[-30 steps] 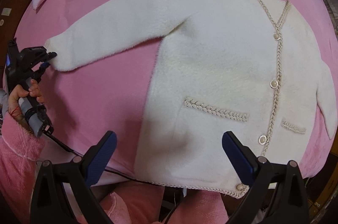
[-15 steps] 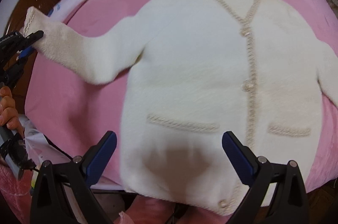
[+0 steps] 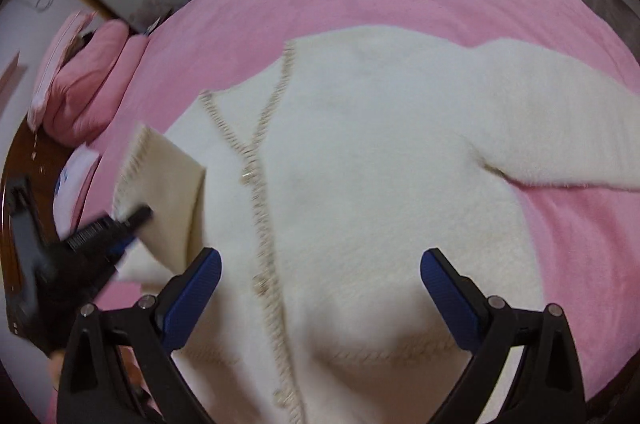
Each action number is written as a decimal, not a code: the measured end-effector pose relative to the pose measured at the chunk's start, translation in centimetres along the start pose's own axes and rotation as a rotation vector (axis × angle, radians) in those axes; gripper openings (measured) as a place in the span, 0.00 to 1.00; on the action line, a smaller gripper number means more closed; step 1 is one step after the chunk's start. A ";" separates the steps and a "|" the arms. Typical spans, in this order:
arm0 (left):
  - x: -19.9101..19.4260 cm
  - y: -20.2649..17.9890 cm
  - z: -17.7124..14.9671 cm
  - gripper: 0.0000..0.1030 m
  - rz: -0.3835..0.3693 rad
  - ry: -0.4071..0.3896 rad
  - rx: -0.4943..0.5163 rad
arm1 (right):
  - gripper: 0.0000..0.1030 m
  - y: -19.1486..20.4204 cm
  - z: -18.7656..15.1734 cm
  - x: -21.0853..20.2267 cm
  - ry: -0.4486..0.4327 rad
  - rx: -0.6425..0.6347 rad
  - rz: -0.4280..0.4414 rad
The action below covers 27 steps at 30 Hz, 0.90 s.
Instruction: Fold large clothes
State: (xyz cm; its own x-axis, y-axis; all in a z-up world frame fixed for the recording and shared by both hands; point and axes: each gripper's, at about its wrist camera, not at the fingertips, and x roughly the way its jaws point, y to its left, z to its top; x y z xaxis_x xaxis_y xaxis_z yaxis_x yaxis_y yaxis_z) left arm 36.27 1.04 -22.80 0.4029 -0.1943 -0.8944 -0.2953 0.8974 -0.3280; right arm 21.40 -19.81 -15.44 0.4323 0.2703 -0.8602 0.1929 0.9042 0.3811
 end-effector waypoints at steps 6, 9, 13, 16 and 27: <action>3.3 0.1 -2.5 0.88 0.005 0.166 0.133 | 0.97 -3.3 -1.0 3.9 0.015 0.123 0.051; 2.3 -1.0 -2.7 0.91 0.046 0.186 0.232 | 0.93 -2.4 -1.5 5.5 0.076 0.137 0.117; 1.1 0.4 -3.1 0.91 0.107 0.215 0.259 | 0.83 0.5 -2.1 6.5 0.146 0.113 0.230; 0.8 3.4 -3.8 0.91 0.143 0.258 0.190 | 0.77 3.4 -2.5 8.1 0.198 0.050 0.289; -0.7 12.0 -1.6 0.91 0.295 0.193 0.032 | 0.09 7.5 1.1 13.8 0.190 0.144 0.250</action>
State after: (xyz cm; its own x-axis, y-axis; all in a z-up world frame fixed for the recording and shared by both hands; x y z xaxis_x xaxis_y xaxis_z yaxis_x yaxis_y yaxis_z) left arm 31.05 11.34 -26.59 0.1324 0.0065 -0.9912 -0.3458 0.9375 -0.0400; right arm 29.77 -9.63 -24.10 0.3126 0.5468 -0.7768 0.2295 0.7500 0.6203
